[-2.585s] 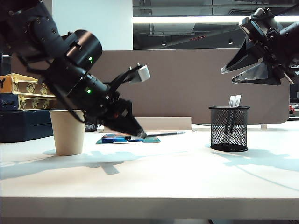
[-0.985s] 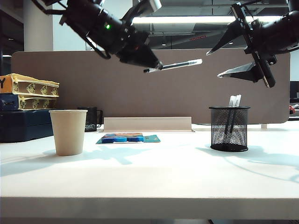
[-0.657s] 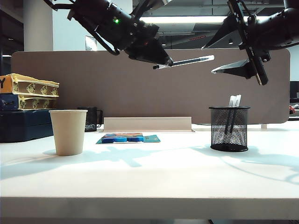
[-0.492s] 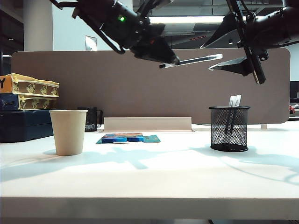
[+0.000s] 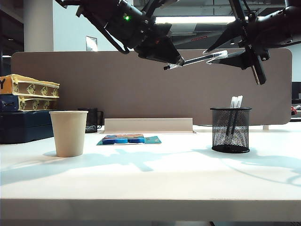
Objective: Pick up one pen and put it in the pen container.
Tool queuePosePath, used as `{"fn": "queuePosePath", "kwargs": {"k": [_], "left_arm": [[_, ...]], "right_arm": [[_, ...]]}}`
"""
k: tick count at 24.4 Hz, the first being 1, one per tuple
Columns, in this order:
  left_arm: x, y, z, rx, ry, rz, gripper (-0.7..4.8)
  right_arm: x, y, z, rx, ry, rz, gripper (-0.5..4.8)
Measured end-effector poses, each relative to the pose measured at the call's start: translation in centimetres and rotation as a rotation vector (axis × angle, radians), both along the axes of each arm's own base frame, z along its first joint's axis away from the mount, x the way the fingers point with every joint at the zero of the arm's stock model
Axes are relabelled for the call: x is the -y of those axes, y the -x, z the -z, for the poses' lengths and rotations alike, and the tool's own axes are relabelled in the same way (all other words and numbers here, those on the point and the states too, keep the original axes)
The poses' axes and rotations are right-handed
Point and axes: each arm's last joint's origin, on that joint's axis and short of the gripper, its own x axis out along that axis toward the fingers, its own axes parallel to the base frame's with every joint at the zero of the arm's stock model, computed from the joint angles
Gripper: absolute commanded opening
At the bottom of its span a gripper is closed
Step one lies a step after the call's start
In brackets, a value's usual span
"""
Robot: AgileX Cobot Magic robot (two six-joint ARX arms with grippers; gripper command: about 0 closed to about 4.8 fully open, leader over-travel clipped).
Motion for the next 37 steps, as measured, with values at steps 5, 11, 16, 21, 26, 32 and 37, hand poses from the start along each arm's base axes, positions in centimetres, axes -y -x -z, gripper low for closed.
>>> {"fn": "queuePosePath", "kwargs": {"k": [5,11,16,21,26,32,37], "left_arm": [[-0.02,-0.03,-0.01,0.003,-0.001,-0.006,0.12],[-0.03,-0.03,0.00,0.003,-0.002,-0.010,0.12],[-0.03,-0.04,0.01,0.003,-0.003,-0.010,0.12],[-0.04,-0.03,0.04,0.001,-0.005,-0.012,0.14],[-0.02,-0.02,0.04,0.001,-0.005,-0.011,0.21],[-0.02,-0.02,0.02,0.002,-0.005,-0.011,0.30],[-0.04,0.00,0.06,-0.003,-0.008,-0.011,1.01]], "right_arm": [[-0.01,0.01,0.00,0.000,-0.001,-0.003,0.47],[-0.03,0.00,-0.16,0.016,-0.004,-0.006,0.39],[-0.03,0.00,-0.17,0.016,-0.006,-0.010,0.11],[-0.06,-0.03,-0.33,0.024,-0.008,-0.012,0.08],[-0.06,-0.03,-0.33,0.024,-0.008,-0.012,0.08],[-0.06,-0.03,-0.33,0.024,-0.008,-0.012,0.08],[-0.01,-0.05,-0.28,0.025,-0.004,-0.005,0.08]]}}
